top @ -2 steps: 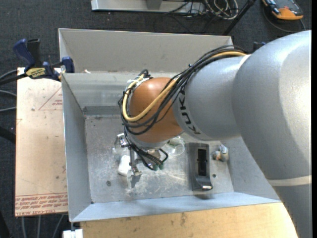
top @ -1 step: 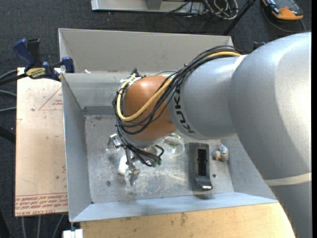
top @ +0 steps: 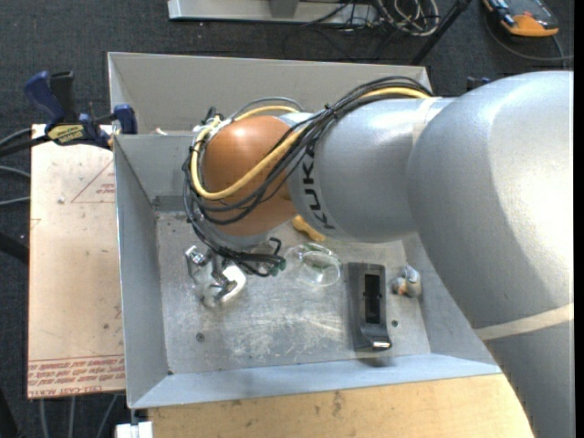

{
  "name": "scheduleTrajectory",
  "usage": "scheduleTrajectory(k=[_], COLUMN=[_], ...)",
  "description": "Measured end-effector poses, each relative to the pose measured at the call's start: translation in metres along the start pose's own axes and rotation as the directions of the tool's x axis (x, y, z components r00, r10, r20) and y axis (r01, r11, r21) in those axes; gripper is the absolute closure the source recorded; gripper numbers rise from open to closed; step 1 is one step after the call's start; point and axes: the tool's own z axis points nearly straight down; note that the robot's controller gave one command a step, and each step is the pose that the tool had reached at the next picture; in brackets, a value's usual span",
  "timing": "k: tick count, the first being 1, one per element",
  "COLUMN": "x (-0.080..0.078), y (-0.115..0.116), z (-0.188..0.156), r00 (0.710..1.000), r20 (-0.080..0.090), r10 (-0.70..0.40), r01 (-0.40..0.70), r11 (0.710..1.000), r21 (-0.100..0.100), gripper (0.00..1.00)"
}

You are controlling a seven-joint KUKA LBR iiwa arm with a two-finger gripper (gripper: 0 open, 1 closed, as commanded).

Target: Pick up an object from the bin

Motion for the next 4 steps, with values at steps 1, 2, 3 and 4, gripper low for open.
scheduleTrajectory(k=[1, 2, 3, 4], x=[0.000, -0.001, -0.005, -0.009], y=[0.000, 0.006, 0.008, 0.009], z=[0.000, -0.036, -0.100, -0.041], r00=[1.000, 1.000, 1.000, 1.000], r20=[0.000, -0.007, -0.003, -0.007], r10=[0.000, 0.005, 0.007, 0.012], r01=[0.000, -0.005, -0.007, -0.012], r11=[1.000, 1.000, 1.000, 1.000], r21=[0.000, -0.005, -0.002, -0.005], gripper=[1.00, 1.00, 1.00, 0.00])
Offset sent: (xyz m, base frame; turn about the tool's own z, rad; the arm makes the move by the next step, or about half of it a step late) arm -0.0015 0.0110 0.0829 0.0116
